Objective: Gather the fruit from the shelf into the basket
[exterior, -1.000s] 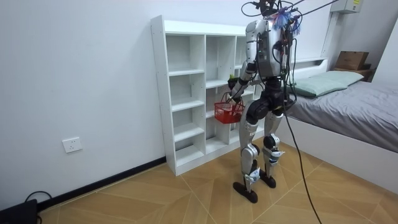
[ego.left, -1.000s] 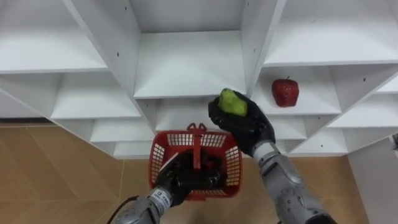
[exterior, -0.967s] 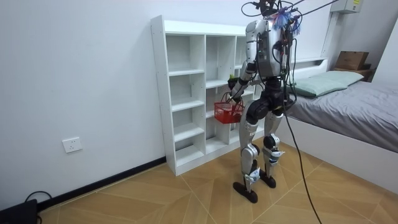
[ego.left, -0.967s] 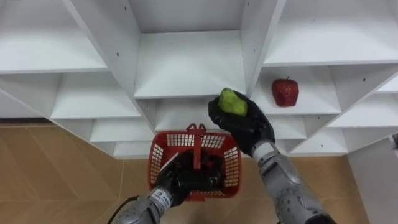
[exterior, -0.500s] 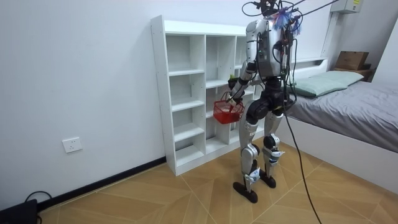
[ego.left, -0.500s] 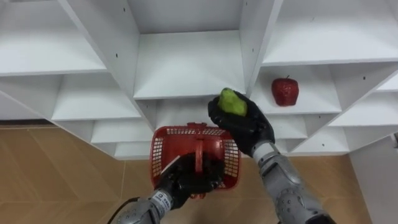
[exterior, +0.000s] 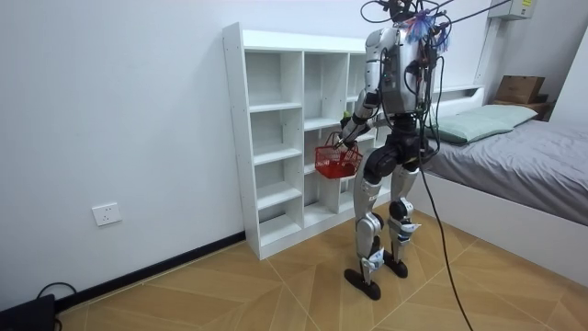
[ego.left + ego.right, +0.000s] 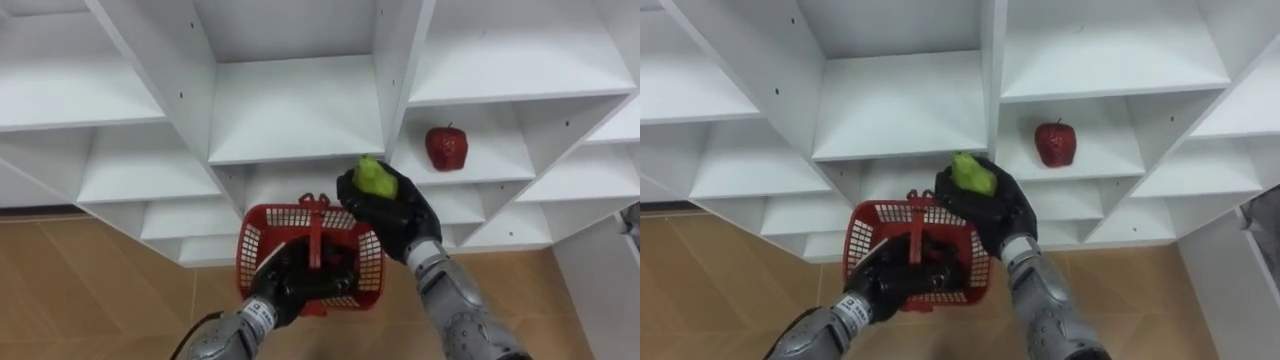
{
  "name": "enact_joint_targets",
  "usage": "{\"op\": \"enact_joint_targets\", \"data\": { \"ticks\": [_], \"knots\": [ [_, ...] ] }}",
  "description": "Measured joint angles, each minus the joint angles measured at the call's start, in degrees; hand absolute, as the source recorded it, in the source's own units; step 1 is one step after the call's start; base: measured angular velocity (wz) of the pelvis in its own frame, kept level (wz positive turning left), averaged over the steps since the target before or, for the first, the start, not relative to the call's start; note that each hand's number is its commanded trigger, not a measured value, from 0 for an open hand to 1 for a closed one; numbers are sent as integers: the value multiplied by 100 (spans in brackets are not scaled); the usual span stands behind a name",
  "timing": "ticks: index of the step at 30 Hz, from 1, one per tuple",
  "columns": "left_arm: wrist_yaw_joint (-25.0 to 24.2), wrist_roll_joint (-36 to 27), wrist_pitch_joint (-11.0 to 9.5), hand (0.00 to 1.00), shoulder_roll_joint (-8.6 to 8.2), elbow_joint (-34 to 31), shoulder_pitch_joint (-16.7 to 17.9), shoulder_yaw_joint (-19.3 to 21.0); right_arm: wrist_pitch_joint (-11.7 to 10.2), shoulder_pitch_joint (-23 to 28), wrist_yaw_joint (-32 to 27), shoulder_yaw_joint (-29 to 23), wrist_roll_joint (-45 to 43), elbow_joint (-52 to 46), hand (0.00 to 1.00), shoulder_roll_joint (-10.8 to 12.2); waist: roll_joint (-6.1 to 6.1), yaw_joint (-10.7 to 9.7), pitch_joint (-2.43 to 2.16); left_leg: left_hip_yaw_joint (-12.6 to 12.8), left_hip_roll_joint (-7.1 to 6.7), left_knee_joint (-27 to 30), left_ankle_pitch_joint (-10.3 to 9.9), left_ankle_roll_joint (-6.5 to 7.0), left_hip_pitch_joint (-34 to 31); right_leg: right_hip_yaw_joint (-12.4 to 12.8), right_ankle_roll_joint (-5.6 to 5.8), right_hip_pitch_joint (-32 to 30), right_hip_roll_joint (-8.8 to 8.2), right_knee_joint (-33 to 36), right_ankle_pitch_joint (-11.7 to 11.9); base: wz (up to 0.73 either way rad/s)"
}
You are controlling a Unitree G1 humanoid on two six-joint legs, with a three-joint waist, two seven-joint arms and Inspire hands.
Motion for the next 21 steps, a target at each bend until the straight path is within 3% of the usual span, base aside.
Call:
{"op": "enact_joint_targets", "data": {
  "ticks": [17, 18, 19, 20, 21],
  "knots": [
    [117, 5, 0, 100, -33, -16, -102, 2, 4, 15, 5, 170, 196, 184, 100, -5, -20, -28, 3, 4, 0, 14, 0, 0, 9, 0, -1, 6, 0, 12, 1, 0],
    [122, 4, 0, 100, -42, -16, -131, 6, 4, 16, 5, 170, 169, 184, 89, -6, -21, -34, 3, 4, 0, 15, 0, 0, 6, 2, -1, 1, 0, 17, 1, 0],
    [134, 5, 0, 100, -51, -16, -170, 6, 4, 16, 5, 170, 135, 184, 21, -5, -21, -37, 3, 4, 0, 18, 0, 0, -3, 6, -1, -13, -1, 27, 1, 0],
    [156, 5, 0, 100, -58, -16, -195, 5, 7, 17, 4, 170, 124, 184, 0, -5, -21, -40, 3, 7, 0, 18, 0, 0, -5, 10, -1, -18, -2, 31, 1, 0],
    [190, 7, 0, 100, -64, -16, -224, -1, 9, 15, 4, 159, 125, 183, 0, -1, -20, -48, 3, 16, 0, 19, 0, 0, -3, 21, -1, -25, -1, 38, 0, -5]
  ]
}}
